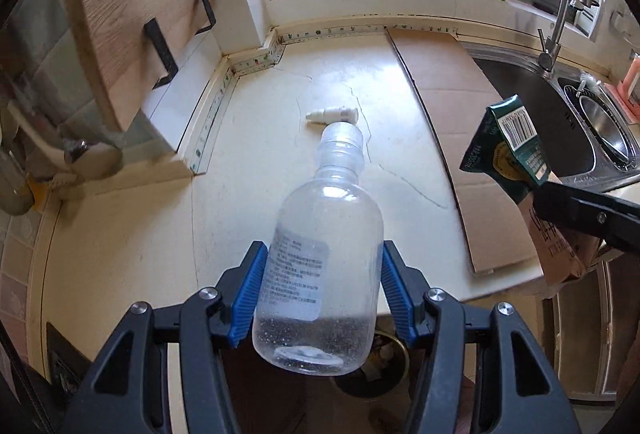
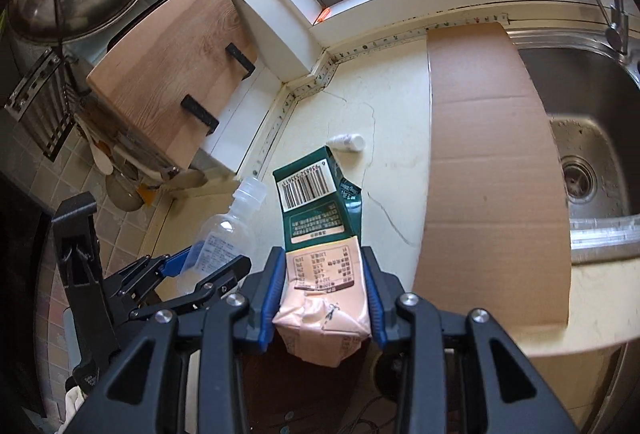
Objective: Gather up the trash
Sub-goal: 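Carry the carton and clear bottle down over the floor bin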
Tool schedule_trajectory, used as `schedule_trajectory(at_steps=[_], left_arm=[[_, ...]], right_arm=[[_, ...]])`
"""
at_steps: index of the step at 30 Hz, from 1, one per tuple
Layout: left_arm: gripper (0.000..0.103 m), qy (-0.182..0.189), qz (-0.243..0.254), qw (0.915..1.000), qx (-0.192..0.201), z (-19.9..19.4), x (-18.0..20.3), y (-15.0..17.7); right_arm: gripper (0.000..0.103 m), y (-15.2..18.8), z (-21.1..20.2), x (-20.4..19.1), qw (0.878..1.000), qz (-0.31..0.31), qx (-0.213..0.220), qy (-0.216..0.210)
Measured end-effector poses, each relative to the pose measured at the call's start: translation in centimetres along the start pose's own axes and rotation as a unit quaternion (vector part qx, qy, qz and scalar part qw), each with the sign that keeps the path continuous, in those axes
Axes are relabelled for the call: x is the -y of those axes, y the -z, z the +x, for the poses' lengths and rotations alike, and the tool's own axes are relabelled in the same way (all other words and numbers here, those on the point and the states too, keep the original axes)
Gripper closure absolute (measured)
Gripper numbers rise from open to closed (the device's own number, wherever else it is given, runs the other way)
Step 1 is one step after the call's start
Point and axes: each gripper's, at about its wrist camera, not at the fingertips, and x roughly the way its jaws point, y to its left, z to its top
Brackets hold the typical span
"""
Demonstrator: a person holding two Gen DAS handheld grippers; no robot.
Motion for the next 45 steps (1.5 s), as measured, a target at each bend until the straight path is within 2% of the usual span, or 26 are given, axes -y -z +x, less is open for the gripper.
schedule_trajectory(at_steps=[5,9,16,22,29,32,37,45], left_arm=[[0.048,0.018,-0.035,0.9992,-0.003,-1.5,0.0,5.9],[0.048,0.017,-0.047,0.9987,-0.004,-2.5,0.7,10.2],[0.048,0.03,-0.054,0.9977,-0.028,-1.0,2.7,16.8],[0.048,0.046,-0.073,0.9933,-0.077,4.3,3.6,21.9],[0.048,0.066,-0.108,0.9817,-0.142,13.3,3.5,28.3],[0.047,0.085,-0.126,0.9761,-0.155,17.0,3.1,30.6],[0.047,0.078,-0.127,0.9739,-0.172,22.7,2.8,33.5],[0.049,0.068,-0.134,0.9698,-0.192,27.6,2.4,35.9]], right_arm=[[0.066,6.6,-2.3,-0.8,1.0,-0.008,-0.016,0.011],[0.066,10.5,-2.9,-1.1,0.999,-0.01,-0.035,0.018],[0.066,16.1,-1.0,0.1,0.996,-0.018,-0.086,0.028],[0.066,20.9,4.7,2.8,0.987,-0.024,-0.152,0.045],[0.066,26.1,13.4,8.4,0.973,0.013,-0.221,0.066],[0.066,27.9,17.2,11.0,0.968,0.019,-0.237,0.08],[0.066,30.3,22.9,14.8,0.959,0.052,-0.26,0.097],[0.066,32.7,27.8,16.9,0.953,0.064,-0.281,0.096]])
